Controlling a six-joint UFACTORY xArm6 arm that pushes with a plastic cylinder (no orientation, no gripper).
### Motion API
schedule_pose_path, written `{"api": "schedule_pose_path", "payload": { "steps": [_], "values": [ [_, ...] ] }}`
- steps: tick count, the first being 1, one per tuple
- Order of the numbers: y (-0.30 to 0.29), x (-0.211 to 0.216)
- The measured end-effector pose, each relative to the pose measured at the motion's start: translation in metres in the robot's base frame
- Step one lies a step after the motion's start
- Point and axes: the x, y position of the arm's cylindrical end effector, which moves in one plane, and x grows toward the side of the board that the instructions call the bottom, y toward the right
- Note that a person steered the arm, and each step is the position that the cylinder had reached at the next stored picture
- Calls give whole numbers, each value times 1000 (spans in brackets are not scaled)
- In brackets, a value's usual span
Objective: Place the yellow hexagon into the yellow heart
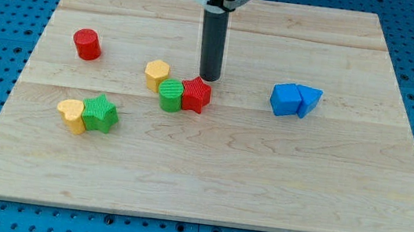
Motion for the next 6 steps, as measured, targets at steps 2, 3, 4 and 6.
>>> {"api": "schedule_pose_path", "payload": {
  "steps": [2,3,4,6],
  "values": [
    [-128,11],
    [-174,49],
    [-172,72],
    [-251,99]
  ]
}}
